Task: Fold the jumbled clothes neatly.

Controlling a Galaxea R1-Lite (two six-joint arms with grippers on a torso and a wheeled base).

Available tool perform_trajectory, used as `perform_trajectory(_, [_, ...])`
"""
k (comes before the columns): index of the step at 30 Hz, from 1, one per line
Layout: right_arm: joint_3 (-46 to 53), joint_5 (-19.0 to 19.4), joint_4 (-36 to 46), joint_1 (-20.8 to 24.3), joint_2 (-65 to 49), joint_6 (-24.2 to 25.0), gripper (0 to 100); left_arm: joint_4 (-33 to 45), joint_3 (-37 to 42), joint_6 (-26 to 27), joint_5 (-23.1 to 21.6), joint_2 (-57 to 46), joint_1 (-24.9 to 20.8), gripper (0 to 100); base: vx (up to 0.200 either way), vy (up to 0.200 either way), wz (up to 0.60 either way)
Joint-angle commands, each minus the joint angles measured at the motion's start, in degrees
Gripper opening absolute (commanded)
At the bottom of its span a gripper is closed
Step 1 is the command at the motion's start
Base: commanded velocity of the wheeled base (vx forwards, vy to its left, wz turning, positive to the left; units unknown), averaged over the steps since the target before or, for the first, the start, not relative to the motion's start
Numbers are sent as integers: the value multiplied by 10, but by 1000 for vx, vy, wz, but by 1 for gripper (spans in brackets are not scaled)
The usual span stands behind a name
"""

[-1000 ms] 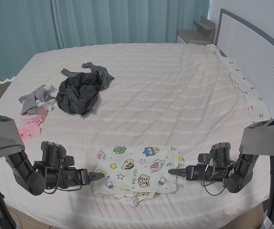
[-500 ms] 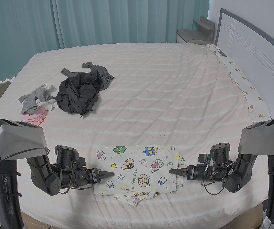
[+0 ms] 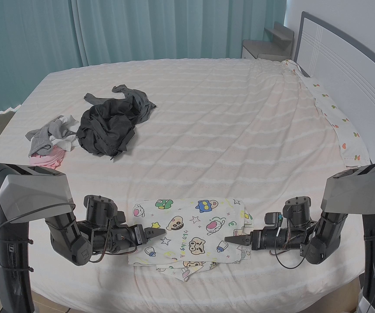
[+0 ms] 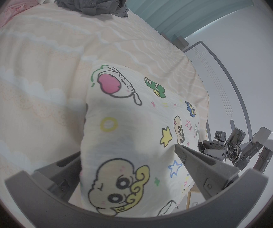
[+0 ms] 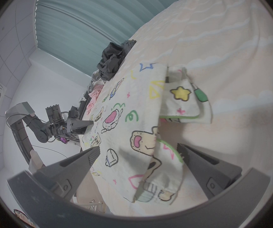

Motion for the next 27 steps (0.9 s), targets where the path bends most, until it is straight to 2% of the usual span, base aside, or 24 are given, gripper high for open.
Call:
perform_trajectory(1, [-10,4,2,9,6,0,100,0,-5,-1,1,-2,-7,100,0,0,0])
perform_trajectory(9, [-49,2,19,26,1,6,100,0,-17,-31,4,-11,-8,100,0,0,0])
perform_trajectory(11, [-87,-35,62,50,5,6,100,0,-20,-39,6,-14,-11,100,0,0,0])
perform_trajectory(12, [-87,-35,62,50,5,6,100,0,-20,-39,6,-14,-11,100,0,0,0])
perform_trajectory(13, [-101,-50,103,60,5,4,100,0,-20,-39,7,-14,-14,100,0,0,0])
perform_trajectory(14, [-106,-49,111,64,4,5,100,0,-20,-39,7,-14,-16,100,0,0,0])
perform_trajectory(25, [-105,-53,97,68,-1,23,100,0,-19,-39,10,-16,-19,100,0,0,0])
perform_trajectory(26, [-106,-55,92,71,2,30,100,0,-19,-39,10,-16,-19,0,0,0,0])
perform_trajectory(27, [-106,-57,90,72,3,31,100,0,-17,-38,10,-16,-19,0,0,0,0])
